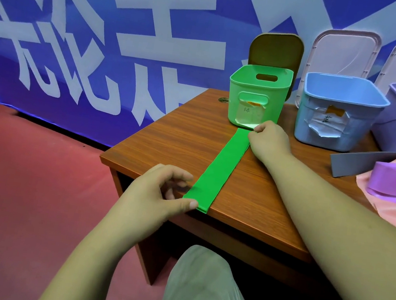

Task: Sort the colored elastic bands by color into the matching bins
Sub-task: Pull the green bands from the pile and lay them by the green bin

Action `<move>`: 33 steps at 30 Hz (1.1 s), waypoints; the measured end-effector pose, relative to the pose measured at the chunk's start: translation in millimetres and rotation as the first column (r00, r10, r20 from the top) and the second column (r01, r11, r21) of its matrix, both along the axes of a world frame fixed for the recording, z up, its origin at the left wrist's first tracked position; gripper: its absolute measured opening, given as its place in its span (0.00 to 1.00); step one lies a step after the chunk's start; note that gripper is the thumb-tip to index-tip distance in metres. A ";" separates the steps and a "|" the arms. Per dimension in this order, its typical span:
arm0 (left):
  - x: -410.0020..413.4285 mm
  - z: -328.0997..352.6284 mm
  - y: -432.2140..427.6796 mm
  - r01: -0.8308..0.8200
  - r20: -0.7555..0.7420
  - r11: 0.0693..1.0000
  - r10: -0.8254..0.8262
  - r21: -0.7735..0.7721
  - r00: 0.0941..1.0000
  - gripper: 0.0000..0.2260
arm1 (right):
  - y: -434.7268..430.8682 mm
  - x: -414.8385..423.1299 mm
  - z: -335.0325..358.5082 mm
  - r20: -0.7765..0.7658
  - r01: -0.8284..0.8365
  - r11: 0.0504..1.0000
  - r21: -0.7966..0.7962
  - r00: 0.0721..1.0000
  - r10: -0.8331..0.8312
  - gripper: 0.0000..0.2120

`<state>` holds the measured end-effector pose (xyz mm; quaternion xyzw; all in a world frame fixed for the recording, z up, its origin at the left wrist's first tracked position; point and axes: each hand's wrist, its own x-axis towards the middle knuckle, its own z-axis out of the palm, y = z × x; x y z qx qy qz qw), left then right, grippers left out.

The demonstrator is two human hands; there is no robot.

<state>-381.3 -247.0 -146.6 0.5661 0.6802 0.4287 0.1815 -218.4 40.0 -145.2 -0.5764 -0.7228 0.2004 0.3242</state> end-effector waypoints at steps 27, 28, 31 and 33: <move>323.9 71.0 181.4 0.581 -0.224 0.804 -0.547 0.125 0.806 0.06 | -94.7 387.9 66.7 0.004 0.119 0.971 0.209 0.992 -0.123 0.05; 334.4 68.9 192.7 0.569 -0.294 0.814 -0.518 0.120 0.803 0.08 | -94.0 395.2 58.8 0.011 0.097 0.972 0.213 0.995 -0.102 0.05; 351.5 57.7 221.9 0.571 -0.486 0.820 -0.487 0.031 0.726 0.16 | -92.6 408.5 30.4 0.022 0.032 0.973 0.230 0.999 -0.038 0.04; 351.8 42.1 238.6 0.604 -0.556 0.794 -0.534 -0.070 0.637 0.22 | -89.9 412.4 10.5 0.056 0.006 0.968 0.250 0.998 -0.020 0.04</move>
